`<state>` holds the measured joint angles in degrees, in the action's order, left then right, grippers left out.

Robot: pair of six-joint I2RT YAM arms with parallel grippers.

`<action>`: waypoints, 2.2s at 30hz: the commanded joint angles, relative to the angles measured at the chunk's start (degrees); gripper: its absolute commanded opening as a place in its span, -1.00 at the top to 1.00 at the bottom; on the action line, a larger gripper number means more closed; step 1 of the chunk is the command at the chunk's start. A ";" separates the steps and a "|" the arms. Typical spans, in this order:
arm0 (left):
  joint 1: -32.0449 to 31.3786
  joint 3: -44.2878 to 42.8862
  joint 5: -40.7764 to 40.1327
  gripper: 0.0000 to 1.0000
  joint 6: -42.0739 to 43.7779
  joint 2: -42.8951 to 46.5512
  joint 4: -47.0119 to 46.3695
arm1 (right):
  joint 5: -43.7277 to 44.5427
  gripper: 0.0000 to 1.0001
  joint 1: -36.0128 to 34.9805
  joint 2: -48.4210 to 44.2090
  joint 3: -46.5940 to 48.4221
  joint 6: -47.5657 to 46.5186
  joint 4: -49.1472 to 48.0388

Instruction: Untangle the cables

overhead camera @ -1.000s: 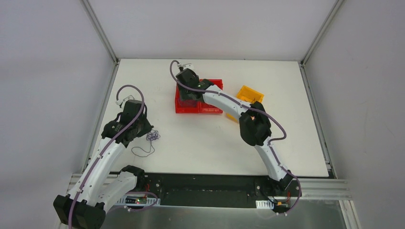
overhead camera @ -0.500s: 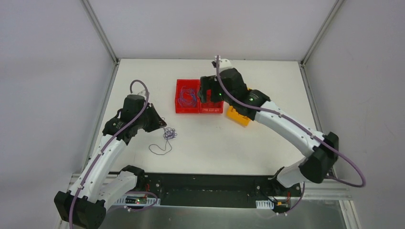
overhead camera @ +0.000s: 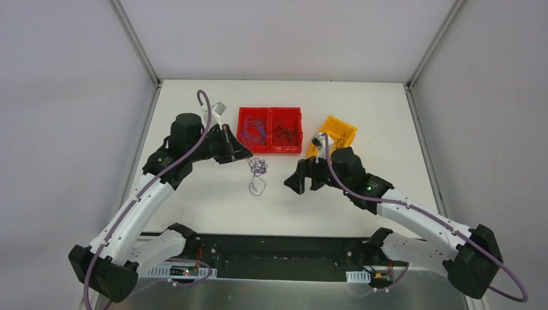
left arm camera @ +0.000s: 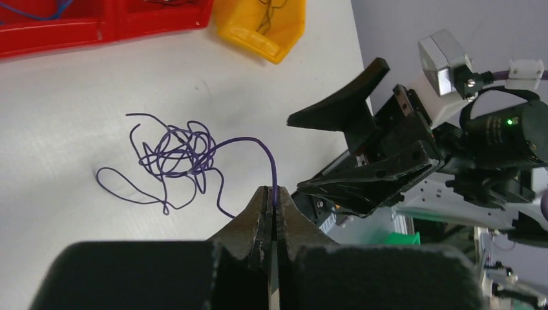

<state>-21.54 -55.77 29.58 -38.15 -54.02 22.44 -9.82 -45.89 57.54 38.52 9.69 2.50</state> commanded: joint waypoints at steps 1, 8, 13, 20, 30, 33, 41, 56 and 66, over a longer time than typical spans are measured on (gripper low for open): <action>-5.84 -4.47 3.75 1.00 -1.25 -3.08 -6.80 | -6.80 -0.96 -0.01 -1.83 -3.22 3.13 -14.47; -9.38 -8.55 4.79 1.00 -2.19 -5.76 -9.43 | -7.58 -0.90 0.01 -0.17 -3.45 2.99 -18.44; -9.49 -8.51 6.87 1.00 -4.76 -5.82 -13.31 | -10.56 -0.90 -0.09 1.08 -5.55 4.03 -23.39; -9.49 -8.09 8.54 1.00 -7.89 -5.99 -17.72 | -13.57 -0.86 -0.73 5.26 -6.16 5.37 -31.01; -9.49 -7.42 7.94 1.00 -11.08 -5.59 -22.06 | -10.65 -0.55 -2.77 14.53 -6.11 9.86 -41.25; -9.38 -6.45 5.53 1.00 -11.52 -4.70 -22.17 | -9.46 0.33 -2.97 15.28 -6.07 11.19 -42.18; 5.67 -9.02 -26.37 1.00 -3.80 3.33 8.12 | 5.38 1.00 -1.06 4.39 -10.54 13.34 -23.40; 15.33 -15.16 -70.27 1.00 2.52 3.73 30.31 | 36.66 1.00 14.97 -20.62 -9.50 21.90 20.55; 15.39 -11.88 -60.04 1.00 3.58 6.71 27.41 | 22.87 1.00 15.05 -12.16 4.43 13.57 17.14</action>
<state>-6.33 -68.55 -33.93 -36.53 -48.71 50.46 19.44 -30.98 41.91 34.72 27.38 21.82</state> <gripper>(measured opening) 0.014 0.009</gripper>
